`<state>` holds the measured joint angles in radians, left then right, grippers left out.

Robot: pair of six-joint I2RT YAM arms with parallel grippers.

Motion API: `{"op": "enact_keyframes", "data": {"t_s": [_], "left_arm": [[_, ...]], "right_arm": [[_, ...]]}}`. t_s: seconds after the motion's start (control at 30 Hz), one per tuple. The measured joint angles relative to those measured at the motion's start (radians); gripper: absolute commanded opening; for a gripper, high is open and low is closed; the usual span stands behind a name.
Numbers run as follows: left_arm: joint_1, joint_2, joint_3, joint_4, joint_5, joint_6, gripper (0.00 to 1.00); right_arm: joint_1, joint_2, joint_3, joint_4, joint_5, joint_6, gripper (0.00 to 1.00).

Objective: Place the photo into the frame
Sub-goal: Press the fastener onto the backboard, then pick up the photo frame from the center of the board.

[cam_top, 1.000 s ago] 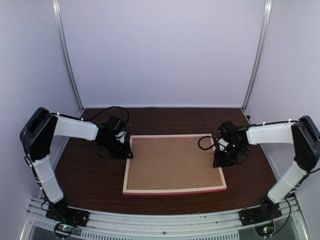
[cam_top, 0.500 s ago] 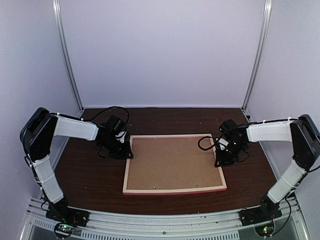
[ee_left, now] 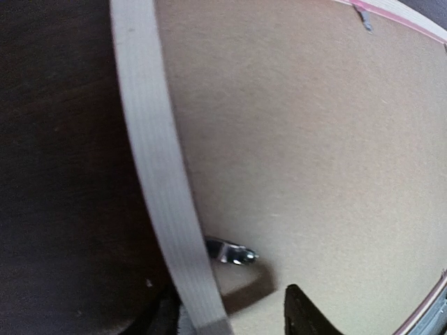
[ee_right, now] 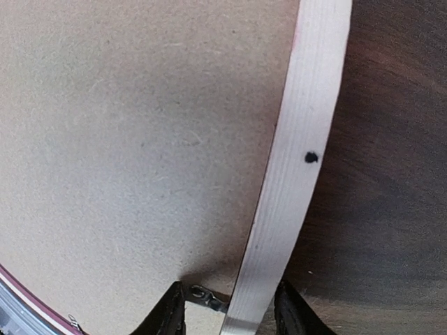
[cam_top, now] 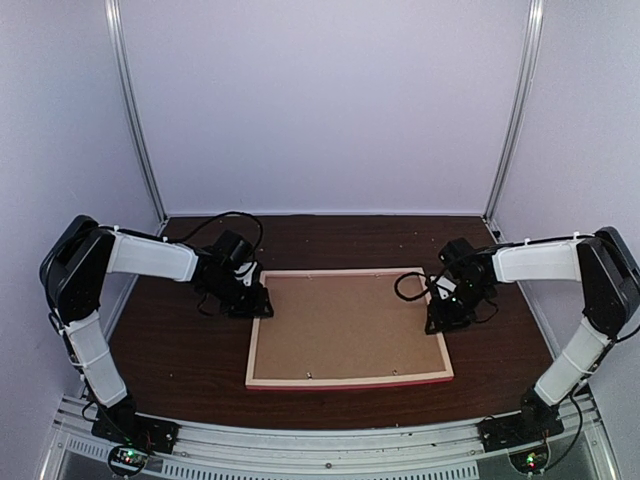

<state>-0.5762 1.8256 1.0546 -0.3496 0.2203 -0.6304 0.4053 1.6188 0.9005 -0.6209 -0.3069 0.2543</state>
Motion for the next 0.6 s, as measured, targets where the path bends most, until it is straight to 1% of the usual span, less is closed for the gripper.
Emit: {"op": "enact_keyframes", "data": {"t_s": [0.1,0.17,0.3,0.4,0.53,0.6], "left_arm": [[-0.008,-0.005,0.002,0.001,-0.002,0.009,0.74],[-0.013,-0.012,0.002,-0.004,-0.008,0.018,0.81],[-0.017,-0.034,0.000,-0.047,-0.046,0.037,0.92],[-0.016,-0.063,-0.014,-0.083,-0.083,0.049,0.96],[-0.016,-0.140,-0.040,-0.109,-0.113,0.065,0.98],[-0.017,-0.185,-0.048,-0.112,-0.117,0.074,0.98]], "right_arm": [[-0.002,-0.002,-0.004,0.005,-0.002,-0.005,0.46],[-0.002,-0.010,-0.014,0.009,-0.003,-0.003,0.46],[-0.002,-0.053,-0.060,0.018,-0.008,0.014,0.46],[-0.002,-0.103,-0.114,0.026,-0.011,0.034,0.46],[0.002,-0.169,-0.181,0.040,-0.013,0.064,0.45],[0.005,-0.188,-0.204,0.058,-0.015,0.076,0.43]]}}
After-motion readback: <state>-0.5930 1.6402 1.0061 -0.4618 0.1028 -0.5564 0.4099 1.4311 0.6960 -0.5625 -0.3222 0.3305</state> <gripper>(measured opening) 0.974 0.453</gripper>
